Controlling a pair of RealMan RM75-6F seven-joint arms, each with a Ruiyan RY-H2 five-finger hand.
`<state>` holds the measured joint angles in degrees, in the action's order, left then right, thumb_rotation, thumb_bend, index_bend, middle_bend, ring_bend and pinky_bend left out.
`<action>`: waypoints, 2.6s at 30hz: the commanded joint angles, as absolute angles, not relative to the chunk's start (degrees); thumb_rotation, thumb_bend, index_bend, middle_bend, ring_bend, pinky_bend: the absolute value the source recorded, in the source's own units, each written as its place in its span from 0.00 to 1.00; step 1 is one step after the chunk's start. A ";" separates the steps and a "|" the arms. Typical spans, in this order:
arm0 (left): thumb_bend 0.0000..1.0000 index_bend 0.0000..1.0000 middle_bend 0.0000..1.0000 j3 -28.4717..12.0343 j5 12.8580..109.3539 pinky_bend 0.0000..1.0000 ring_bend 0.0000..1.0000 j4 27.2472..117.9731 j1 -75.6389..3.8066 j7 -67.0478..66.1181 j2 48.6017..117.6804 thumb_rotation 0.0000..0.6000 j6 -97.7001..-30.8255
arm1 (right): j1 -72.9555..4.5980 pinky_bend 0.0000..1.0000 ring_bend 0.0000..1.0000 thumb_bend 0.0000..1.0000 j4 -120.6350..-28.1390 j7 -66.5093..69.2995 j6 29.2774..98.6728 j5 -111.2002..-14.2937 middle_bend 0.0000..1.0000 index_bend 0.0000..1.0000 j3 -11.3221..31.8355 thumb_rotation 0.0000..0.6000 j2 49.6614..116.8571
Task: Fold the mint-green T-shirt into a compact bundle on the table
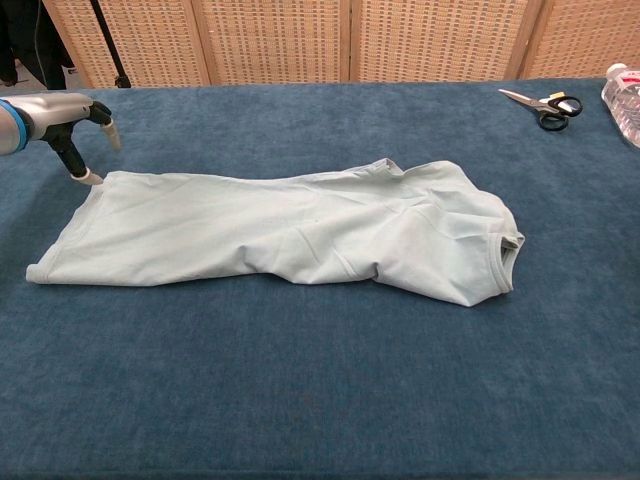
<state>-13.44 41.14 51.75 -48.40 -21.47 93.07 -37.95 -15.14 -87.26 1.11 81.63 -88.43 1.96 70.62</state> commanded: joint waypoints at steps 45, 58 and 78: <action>0.48 0.72 0.00 -12.41 48.02 0.00 0.00 42.43 -47.63 -16.52 97.10 1.00 -35.23 | -14.62 0.00 0.00 0.00 -87.15 2.06 79.64 -88.85 0.00 0.00 2.98 1.00 70.46; 0.50 0.74 0.00 -12.96 46.68 0.00 0.00 29.49 -47.43 -16.66 94.97 1.00 -28.04 | -14.57 0.00 0.00 0.00 -87.28 1.62 79.25 -88.92 0.00 0.00 3.00 1.00 70.59; 0.51 0.75 0.00 -13.71 54.09 0.00 0.00 17.33 -48.27 -9.70 93.76 1.00 -20.93 | -14.47 0.00 0.00 0.00 -87.77 1.28 79.25 -89.39 0.00 0.00 2.95 1.00 70.54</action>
<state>-13.49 52.73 15.50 -48.70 -11.71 94.49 -20.24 -14.50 -87.74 1.26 79.22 -89.36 2.96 70.58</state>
